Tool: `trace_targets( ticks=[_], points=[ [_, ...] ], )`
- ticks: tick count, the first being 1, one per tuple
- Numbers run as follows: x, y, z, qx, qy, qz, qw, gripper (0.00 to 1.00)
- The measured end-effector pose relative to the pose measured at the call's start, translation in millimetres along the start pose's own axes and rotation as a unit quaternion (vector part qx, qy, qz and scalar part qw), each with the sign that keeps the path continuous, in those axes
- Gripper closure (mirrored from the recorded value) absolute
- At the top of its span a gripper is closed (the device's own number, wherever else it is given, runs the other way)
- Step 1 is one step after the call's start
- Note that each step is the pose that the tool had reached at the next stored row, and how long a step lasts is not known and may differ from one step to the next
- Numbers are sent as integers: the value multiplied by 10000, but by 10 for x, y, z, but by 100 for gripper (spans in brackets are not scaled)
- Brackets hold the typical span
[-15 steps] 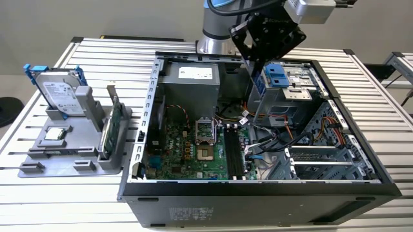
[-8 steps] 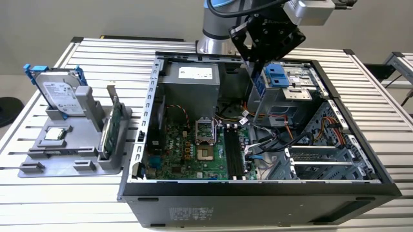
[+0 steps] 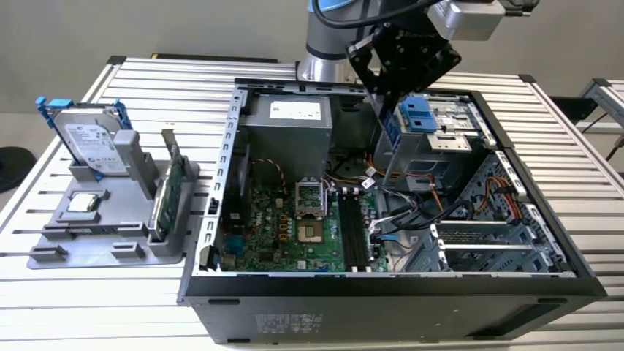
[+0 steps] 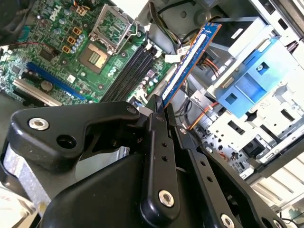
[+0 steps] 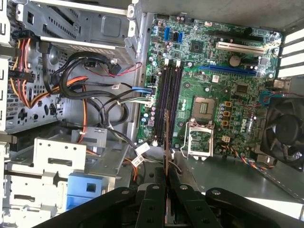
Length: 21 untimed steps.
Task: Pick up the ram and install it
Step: 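Insert the ram into the slot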
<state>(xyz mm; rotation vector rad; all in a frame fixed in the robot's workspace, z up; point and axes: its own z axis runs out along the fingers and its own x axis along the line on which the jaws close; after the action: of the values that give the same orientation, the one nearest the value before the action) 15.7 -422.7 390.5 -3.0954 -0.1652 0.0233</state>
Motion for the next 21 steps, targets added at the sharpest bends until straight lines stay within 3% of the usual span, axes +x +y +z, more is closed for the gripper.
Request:
trace_targets(
  ticks=[21],
  points=[
    [1, 2, 47, -15, -2, 0, 10000, 100]
  ],
)
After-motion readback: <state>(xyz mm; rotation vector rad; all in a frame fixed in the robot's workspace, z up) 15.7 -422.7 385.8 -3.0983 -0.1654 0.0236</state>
